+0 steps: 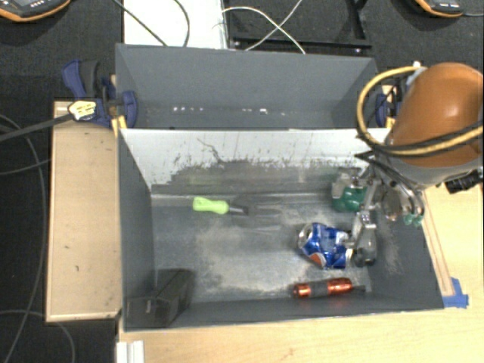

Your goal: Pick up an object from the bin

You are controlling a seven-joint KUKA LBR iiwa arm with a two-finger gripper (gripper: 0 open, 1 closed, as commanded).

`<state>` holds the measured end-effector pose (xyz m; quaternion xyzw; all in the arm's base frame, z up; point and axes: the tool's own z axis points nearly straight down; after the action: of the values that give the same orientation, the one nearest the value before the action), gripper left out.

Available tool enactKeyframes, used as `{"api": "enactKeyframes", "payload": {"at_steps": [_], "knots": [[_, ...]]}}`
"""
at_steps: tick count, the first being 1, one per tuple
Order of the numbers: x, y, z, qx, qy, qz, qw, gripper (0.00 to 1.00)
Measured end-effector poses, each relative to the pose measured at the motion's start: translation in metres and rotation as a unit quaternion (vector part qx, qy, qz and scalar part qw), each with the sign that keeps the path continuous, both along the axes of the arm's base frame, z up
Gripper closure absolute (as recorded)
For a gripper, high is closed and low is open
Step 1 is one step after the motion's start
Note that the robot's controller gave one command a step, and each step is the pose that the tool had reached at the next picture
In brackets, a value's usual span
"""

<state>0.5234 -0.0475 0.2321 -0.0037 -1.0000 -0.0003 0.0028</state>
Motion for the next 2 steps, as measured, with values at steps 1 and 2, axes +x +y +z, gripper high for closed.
{"api": "enactKeyframes", "payload": {"at_steps": [1, 2], "knots": [[0.001, 0.0, 0.005, 0.0, -0.0045, 0.001, 1.0, 0.0], [-0.003, -0.018, -0.112, 0.0, -0.0031, -0.135, 0.9909, 0.0]]}}
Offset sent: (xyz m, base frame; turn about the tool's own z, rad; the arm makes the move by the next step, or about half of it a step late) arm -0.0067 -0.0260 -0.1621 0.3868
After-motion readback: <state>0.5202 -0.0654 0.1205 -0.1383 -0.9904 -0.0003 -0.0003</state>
